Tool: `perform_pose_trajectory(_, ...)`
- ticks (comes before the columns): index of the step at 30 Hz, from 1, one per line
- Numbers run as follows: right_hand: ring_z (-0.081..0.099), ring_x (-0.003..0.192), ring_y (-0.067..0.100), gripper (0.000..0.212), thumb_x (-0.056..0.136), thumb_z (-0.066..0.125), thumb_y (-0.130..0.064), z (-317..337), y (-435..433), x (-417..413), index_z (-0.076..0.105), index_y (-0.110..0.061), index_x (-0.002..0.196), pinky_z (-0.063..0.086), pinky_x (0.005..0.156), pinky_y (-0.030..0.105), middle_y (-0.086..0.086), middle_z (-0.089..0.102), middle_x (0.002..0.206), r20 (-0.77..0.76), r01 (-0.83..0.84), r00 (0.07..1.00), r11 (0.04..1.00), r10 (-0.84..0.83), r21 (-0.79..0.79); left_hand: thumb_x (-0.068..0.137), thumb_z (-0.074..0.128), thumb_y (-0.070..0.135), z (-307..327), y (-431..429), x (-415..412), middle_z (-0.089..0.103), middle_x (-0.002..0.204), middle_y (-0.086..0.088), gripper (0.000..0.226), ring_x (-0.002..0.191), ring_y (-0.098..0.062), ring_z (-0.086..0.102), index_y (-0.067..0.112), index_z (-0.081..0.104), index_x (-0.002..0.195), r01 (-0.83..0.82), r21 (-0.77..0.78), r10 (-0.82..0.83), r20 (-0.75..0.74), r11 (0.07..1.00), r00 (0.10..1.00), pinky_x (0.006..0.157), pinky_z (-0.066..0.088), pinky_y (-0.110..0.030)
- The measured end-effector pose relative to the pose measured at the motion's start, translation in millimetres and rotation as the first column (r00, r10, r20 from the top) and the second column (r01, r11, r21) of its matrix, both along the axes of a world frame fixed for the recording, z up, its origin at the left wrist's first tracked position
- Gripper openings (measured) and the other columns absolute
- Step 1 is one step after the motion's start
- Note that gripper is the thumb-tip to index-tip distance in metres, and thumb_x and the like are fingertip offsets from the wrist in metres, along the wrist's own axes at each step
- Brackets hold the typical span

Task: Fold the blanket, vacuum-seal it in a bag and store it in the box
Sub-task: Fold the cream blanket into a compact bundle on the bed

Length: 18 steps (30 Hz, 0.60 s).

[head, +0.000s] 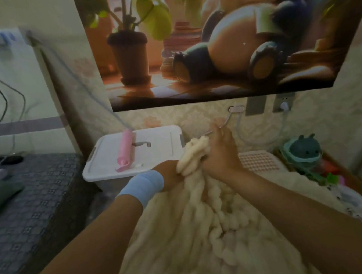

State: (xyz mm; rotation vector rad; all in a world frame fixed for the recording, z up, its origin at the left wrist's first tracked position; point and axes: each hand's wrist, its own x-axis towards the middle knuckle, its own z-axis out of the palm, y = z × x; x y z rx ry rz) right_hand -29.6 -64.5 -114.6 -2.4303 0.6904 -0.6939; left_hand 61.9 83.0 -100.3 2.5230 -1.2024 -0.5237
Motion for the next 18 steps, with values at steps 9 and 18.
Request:
perform_pose_trajectory(9, 0.062, 0.107, 0.024, 0.041, 0.085, 0.060, -0.041, 189.9, 2.2, -13.0, 0.055, -0.032, 0.125, 0.027, 0.092, 0.038, -0.003, 0.068, 0.113, -0.667, -0.640, 0.689, 0.670, 0.284, -0.376, 0.068, 0.082, 0.042, 174.5, 3.4, -33.1, 0.063, 0.098, 0.002, 0.052, 0.093, -0.019, 0.059, 0.021, 0.061, 0.110, -0.097, -0.135, 0.085, -0.094, 0.986, 0.992, 0.077, 0.041, -0.025)
perform_pose_trajectory(18, 0.063, 0.082, 0.019, 0.017, 0.089, 0.052, -0.046, 423.8, -6.3, -54.2, 0.053, -0.032, 0.078, 0.052, 0.072, 0.037, -0.010, 0.062, 0.084, -0.477, -0.487, 0.840, 0.747, 0.259, -0.452, 0.086, 0.067, 0.023, 304.4, 46.1, -64.4, 0.056, 0.132, -0.003, 0.049, 0.124, -0.024, 0.050, 0.019, 0.053, 0.133, -0.138, -0.028, 0.128, -0.224, 0.990, 0.966, 0.099, 0.037, -0.026)
